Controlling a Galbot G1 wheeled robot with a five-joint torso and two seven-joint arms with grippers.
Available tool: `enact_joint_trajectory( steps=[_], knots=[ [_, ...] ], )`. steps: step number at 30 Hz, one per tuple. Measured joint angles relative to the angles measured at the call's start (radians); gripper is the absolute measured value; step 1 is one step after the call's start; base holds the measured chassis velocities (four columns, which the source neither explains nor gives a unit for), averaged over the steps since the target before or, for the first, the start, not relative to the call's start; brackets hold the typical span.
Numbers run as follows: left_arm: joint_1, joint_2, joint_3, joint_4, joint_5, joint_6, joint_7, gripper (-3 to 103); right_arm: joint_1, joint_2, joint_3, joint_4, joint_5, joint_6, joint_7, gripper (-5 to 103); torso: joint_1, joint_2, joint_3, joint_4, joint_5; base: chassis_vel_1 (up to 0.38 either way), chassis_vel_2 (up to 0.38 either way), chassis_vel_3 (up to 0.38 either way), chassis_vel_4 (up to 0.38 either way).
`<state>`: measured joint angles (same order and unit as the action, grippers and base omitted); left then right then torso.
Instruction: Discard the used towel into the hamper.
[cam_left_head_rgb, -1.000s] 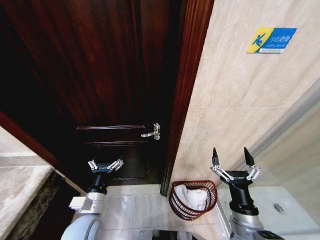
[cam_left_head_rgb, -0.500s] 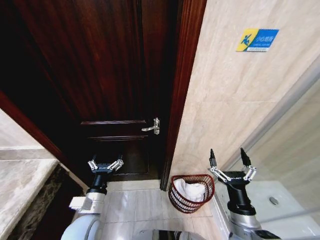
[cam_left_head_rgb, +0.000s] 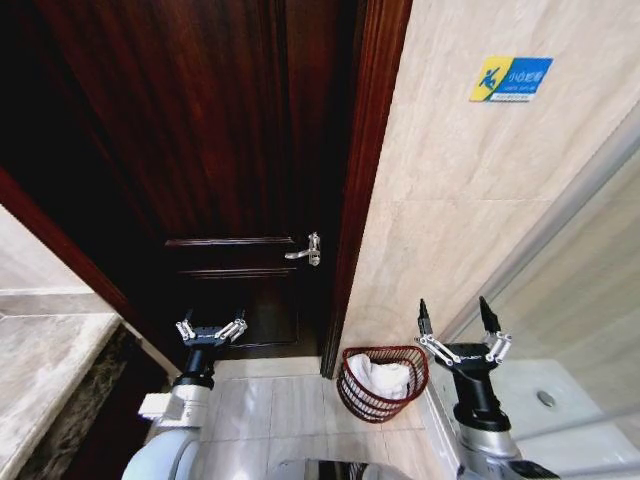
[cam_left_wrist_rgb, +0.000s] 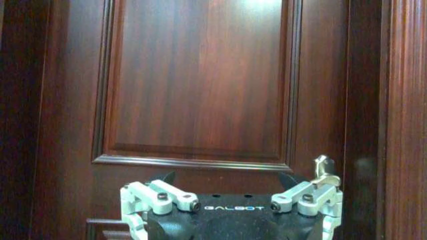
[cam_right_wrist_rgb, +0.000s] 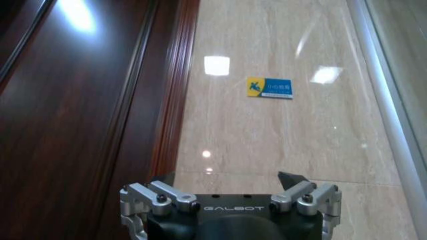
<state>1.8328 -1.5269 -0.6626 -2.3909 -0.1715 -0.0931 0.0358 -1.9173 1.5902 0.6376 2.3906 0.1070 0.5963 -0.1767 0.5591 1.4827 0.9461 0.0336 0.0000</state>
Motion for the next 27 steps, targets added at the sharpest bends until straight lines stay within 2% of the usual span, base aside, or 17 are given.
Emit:
enact_joint_trajectory(
  steps=[27],
  knots=[
    [0.0,0.0,0.0,0.0,0.0,0.0,0.0,100,0.005,0.0,-0.004,-0.017,0.002,0.007,-0.011,100,0.0,0.0,0.0,-0.0002,0.0,0.077,-0.081,-0.079,0.075]
  ],
)
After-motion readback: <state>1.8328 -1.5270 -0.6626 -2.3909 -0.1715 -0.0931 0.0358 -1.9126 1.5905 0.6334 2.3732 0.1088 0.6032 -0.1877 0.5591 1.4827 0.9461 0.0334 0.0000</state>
